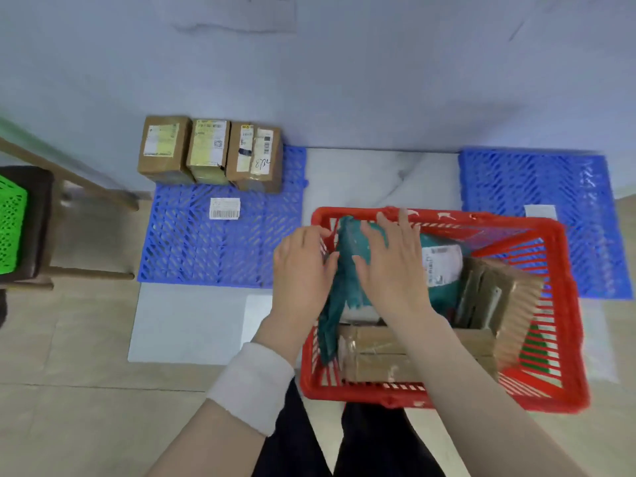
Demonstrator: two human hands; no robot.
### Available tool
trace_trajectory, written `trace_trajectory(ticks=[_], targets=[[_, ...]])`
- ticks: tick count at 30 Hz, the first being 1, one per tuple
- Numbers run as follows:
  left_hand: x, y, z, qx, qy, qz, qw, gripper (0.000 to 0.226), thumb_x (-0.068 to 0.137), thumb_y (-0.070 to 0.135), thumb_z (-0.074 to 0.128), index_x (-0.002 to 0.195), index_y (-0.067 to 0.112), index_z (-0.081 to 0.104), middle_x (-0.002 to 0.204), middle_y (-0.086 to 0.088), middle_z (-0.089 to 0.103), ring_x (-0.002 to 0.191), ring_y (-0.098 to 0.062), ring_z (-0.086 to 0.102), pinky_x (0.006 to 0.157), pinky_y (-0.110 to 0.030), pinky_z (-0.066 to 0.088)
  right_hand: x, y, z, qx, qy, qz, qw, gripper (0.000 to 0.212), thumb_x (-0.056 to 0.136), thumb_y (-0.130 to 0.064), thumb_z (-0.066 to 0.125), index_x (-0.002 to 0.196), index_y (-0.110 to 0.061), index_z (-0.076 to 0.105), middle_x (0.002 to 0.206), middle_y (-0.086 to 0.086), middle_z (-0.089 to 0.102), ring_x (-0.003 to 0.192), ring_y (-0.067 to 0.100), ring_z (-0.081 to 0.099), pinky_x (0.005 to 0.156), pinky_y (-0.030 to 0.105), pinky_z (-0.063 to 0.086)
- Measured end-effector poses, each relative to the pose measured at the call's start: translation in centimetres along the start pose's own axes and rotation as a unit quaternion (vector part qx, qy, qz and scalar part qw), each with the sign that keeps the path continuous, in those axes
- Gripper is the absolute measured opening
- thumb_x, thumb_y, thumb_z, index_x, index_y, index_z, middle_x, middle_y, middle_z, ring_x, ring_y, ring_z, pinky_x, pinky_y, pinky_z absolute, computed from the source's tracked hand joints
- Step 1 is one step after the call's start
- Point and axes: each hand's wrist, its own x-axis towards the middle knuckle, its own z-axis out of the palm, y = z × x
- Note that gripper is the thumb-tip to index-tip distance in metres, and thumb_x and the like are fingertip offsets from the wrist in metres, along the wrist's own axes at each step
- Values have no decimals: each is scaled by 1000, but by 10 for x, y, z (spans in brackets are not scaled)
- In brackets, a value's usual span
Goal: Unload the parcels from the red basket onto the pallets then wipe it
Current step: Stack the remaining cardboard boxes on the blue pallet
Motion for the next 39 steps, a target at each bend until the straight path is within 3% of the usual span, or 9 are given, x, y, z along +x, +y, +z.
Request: trace_trajectory(ticks=[6,10,16,21,28,32,34,36,39], targets=[[-65,68,53,47,-49,41,997,34,87,27,56,120,18,51,122,-2,55,116,-23,48,100,-34,31,-82,93,-20,32,-15,72,997,52,88,-22,58,135,-8,42,144,15,37,142,33,14,114,44,16],[-86,76,66,59,-71,17,996,36,88,29,56,121,19,50,124,-2,54,117,-23,48,100,-35,31,-122,136,-22,58,-43,143,987,52,89,-25,56,137,-11,40,145,11,37,142,29,15,114,39,16],[-95,63,76,57,-64,-32,996,34,86,24,58,118,15,54,120,-7,57,113,-26,51,96,-37,36,-151,176,-16,81,-39,205,975,47,88,-25,57,130,-6,47,133,14,47,125,29,40,105,39,32],[-109,74,94,54,-86,-101,990,35,85,27,60,117,16,52,120,-8,55,111,-28,52,95,-41,40,-156,197,-12,136,-79,232,960,48,87,-26,57,130,-9,46,133,13,48,124,28,42,102,38,36],[-116,56,111,-21,-33,-283,958,47,87,22,59,127,4,45,127,-19,51,118,-33,47,96,-41,37,-144,237,5,208,-165,251,931,56,89,-30,56,137,-8,38,140,14,43,129,28,41,104,34,33],[-120,47,118,-53,-24,-361,931,48,90,26,54,128,-1,42,127,-20,54,117,-36,50,92,-39,39,-133,246,17,234,-212,268,910,48,91,-31,54,131,-5,46,129,15,56,117,30,52,89,28,39],[-121,44,119,-55,-41,-381,922,46,92,29,50,128,0,45,127,-20,55,116,-36,51,92,-39,40,-129,246,22,262,-228,275,897,46,91,-30,52,130,-5,49,130,13,56,117,30,53,94,31,42],[-120,40,120,-54,-48,-384,920,44,93,31,47,127,2,49,125,-19,57,114,-36,52,92,-39,40,-126,245,26,289,-224,292,884,44,91,-30,52,129,-7,51,131,12,56,118,29,53,100,36,41],[-116,36,117,-50,-44,-390,918,44,94,33,45,127,4,52,126,-17,57,115,-35,51,93,-37,39,-124,242,24,325,-181,316,873,38,91,-29,54,122,-7,58,125,10,60,115,24,54,92,28,38]])
